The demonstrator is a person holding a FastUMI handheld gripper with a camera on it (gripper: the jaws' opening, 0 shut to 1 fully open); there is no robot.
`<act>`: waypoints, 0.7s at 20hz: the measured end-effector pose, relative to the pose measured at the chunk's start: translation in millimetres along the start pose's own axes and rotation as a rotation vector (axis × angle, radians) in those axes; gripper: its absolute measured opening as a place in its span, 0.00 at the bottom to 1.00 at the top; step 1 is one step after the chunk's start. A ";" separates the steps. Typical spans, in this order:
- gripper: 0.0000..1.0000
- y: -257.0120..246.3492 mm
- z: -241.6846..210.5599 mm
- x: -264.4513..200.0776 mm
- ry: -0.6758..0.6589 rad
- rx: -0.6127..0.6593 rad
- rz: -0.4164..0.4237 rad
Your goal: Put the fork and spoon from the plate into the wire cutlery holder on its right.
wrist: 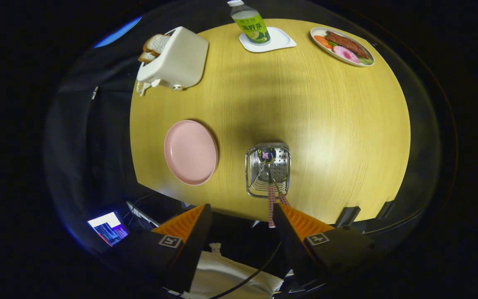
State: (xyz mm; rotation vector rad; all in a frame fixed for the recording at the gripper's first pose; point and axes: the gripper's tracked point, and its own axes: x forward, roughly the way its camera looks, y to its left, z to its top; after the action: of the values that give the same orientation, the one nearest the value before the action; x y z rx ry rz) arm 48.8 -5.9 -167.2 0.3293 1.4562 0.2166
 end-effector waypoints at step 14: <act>1.00 51.7 10.7 -98.5 -0.528 -0.207 0.016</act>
State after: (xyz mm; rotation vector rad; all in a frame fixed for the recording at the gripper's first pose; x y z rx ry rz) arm 51.8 8.0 -56.4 0.2081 0.9013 0.2674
